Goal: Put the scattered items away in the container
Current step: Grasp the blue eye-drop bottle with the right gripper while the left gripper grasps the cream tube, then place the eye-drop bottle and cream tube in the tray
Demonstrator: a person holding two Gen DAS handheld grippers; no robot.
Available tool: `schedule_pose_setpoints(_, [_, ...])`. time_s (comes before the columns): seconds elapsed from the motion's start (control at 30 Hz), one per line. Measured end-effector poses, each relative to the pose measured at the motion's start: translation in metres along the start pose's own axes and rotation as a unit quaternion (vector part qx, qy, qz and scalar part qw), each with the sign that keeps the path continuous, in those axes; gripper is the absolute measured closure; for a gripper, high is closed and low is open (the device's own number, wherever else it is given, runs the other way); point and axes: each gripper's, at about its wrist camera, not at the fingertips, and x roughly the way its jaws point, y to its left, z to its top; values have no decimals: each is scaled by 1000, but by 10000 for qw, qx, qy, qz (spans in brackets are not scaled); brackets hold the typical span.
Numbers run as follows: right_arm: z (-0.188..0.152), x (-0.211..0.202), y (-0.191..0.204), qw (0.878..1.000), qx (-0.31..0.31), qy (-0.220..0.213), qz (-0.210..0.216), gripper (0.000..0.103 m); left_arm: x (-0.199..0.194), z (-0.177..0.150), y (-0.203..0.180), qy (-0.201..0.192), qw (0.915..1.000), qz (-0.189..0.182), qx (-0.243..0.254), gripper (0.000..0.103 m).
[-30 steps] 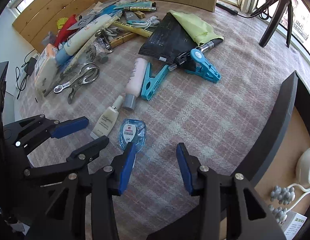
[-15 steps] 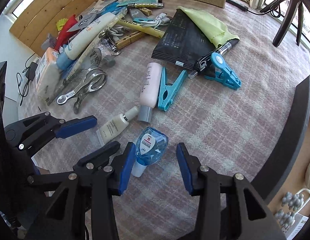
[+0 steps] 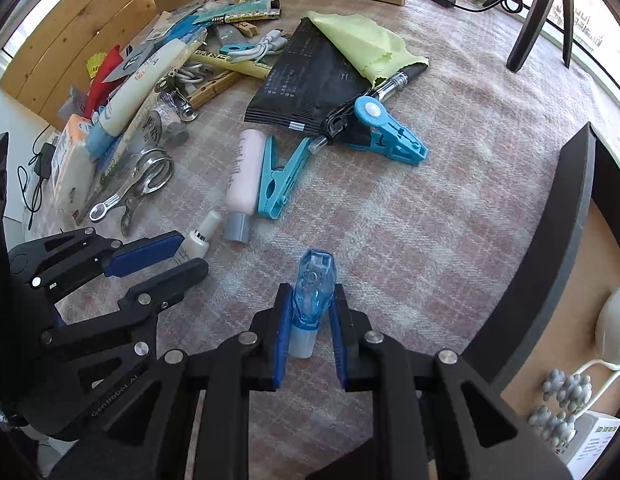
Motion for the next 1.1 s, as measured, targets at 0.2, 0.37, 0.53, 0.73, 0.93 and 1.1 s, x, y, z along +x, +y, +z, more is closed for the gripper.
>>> schedule_pose_setpoints(0.2, [-7,-27,-12,9994,207,-253,102,85,-26,-9,6,-135,9993,-160,-309,82])
schedule_pose_setpoints(0.37, [-24,-67,-41,9970,472,-613,66,85,-53,-3,-24,-400,9984,-340,-217,82])
schedule_pose_setpoints(0.53, [-37,-104,-84,9905,902,-1008,-240,85,-83,-2,-73,-554,9957,-734,64,82])
schedule_pose_setpoints(0.73, [-60,-139,-142,9784,1514,-1253,-642,85,-92,0,-148,-511,9896,-1168,659,82])
schedule_pose_setpoints(0.93, [-87,-152,-184,9689,1938,-1203,-958,85,-89,-8,-205,-378,9841,-1279,1177,82])
schedule_pose_setpoints(1.1, [-101,-144,-204,9650,2158,-982,-1119,84,-80,-20,-236,-142,9811,-1152,1545,81])
